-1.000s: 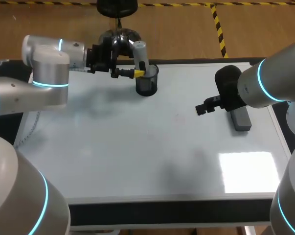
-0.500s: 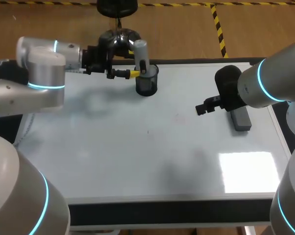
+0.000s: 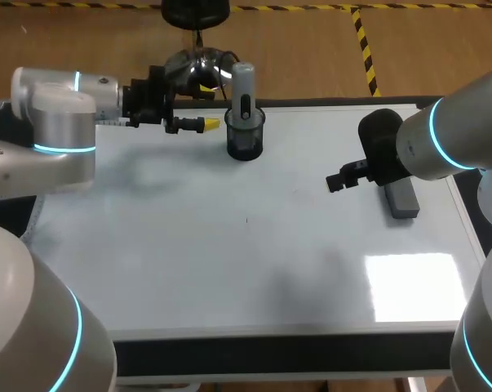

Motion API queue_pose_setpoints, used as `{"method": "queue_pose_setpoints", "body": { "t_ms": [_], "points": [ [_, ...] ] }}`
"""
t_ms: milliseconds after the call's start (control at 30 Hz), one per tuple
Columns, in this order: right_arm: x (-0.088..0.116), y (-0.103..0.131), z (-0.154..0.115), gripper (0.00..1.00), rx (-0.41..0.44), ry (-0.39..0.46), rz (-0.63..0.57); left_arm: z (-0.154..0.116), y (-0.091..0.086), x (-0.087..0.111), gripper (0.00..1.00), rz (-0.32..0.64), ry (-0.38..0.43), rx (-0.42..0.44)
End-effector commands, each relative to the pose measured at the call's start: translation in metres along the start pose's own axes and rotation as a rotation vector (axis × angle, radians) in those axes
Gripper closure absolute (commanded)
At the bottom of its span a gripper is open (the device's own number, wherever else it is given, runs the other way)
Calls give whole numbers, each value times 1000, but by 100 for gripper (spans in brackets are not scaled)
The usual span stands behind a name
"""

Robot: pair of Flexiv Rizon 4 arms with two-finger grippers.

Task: Pick up the inspection probe, press it on each red-marked spot on the whiteboard one by one, put down the probe, pick up the eraser, and wipe off all the red marks.

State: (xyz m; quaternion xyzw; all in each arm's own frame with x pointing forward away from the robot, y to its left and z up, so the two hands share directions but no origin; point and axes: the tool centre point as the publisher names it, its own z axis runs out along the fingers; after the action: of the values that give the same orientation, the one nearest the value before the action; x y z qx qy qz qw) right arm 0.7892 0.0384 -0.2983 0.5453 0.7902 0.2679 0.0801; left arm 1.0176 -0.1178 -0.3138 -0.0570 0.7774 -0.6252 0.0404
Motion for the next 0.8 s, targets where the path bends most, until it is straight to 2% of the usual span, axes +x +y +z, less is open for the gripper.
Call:
{"method": "queue_pose_setpoints", "body": {
  "t_ms": [33,300,533,633,800],
  "points": [
    [0,0,0,0,0,1,-1,-7,-2,10,0,0,-16,-1],
    [0,0,0,0,0,1,-1,-26,-3,23,0,-6,-43,-2],
    [0,0,0,0,0,1,-1,-47,-2,32,0,-18,-100,-5],
    [0,0,0,0,0,1,-1,-57,-1,34,0,-43,-113,36],
    [0,0,0,0,0,1,-1,-57,-1,34,0,-43,-113,36]
  ]
}}
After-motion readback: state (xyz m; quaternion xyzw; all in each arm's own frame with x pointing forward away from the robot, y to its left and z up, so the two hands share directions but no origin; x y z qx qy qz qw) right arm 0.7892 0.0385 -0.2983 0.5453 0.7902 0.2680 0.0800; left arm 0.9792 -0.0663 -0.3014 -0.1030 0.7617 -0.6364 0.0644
